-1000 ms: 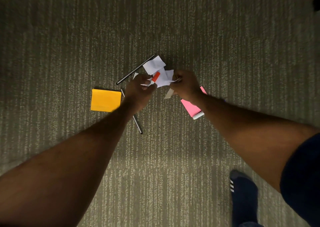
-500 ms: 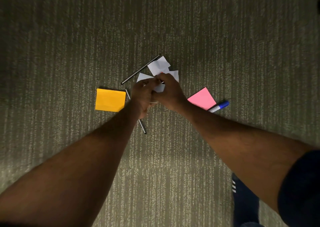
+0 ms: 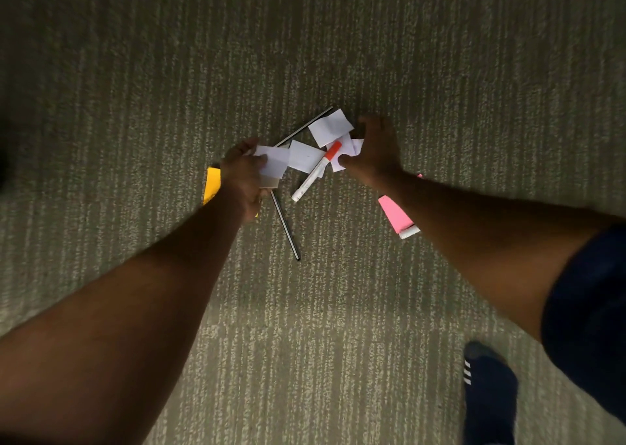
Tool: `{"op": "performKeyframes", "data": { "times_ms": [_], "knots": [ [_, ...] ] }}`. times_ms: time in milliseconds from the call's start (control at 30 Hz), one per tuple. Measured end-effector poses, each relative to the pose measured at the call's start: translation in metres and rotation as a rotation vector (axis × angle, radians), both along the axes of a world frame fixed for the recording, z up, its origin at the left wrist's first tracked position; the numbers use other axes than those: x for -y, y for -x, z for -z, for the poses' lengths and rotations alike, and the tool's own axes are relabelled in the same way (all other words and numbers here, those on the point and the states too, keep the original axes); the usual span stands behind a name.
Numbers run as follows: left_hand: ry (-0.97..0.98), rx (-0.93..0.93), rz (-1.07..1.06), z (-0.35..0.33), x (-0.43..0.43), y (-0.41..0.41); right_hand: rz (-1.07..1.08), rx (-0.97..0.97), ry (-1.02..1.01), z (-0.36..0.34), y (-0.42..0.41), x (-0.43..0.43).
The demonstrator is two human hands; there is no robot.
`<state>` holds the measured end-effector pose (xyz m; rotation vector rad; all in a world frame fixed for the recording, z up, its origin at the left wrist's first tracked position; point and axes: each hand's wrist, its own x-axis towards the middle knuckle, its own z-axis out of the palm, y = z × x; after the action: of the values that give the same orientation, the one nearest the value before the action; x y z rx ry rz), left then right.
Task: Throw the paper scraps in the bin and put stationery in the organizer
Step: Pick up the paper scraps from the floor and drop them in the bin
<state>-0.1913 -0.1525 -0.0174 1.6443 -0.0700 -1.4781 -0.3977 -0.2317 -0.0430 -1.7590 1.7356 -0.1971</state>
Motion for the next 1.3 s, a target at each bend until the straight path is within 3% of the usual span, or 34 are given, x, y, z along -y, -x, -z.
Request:
{"op": "performKeyframes", "data": {
  "times_ms": [133, 200, 333, 533, 900, 1167, 1300],
  "knots": [
    [0.018, -0.040, -0.008, 0.006, 0.002, 0.003, -0.160, -0.215, -0.031, 0.014, -0.008, 0.008],
    [0.012, -0.066, -0.011, 0.007, 0.003, 0.004, -0.211, -0.213, -0.031, 0.016, -0.012, 0.009],
    [-0.057, -0.131, 0.010, -0.001, 0.005, 0.009, -0.068, 0.012, -0.141, 0.015, -0.013, 0.008],
    [-0.010, -0.197, 0.074, -0.002, 0.003, 0.008, -0.006, 0.186, -0.191, -0.001, -0.010, -0.004],
    [0.015, -0.198, 0.192, -0.016, 0.006, 0.024, 0.187, 0.235, -0.089, -0.014, 0.024, -0.015],
    [0.103, -0.448, 0.201, -0.012, 0.002, 0.027, 0.157, 0.544, -0.085, -0.045, 0.004, -0.039],
    [0.129, -0.480, 0.165, -0.014, -0.001, 0.034, 0.229, 0.769, -0.136, -0.052, -0.025, -0.051]
  ]
}}
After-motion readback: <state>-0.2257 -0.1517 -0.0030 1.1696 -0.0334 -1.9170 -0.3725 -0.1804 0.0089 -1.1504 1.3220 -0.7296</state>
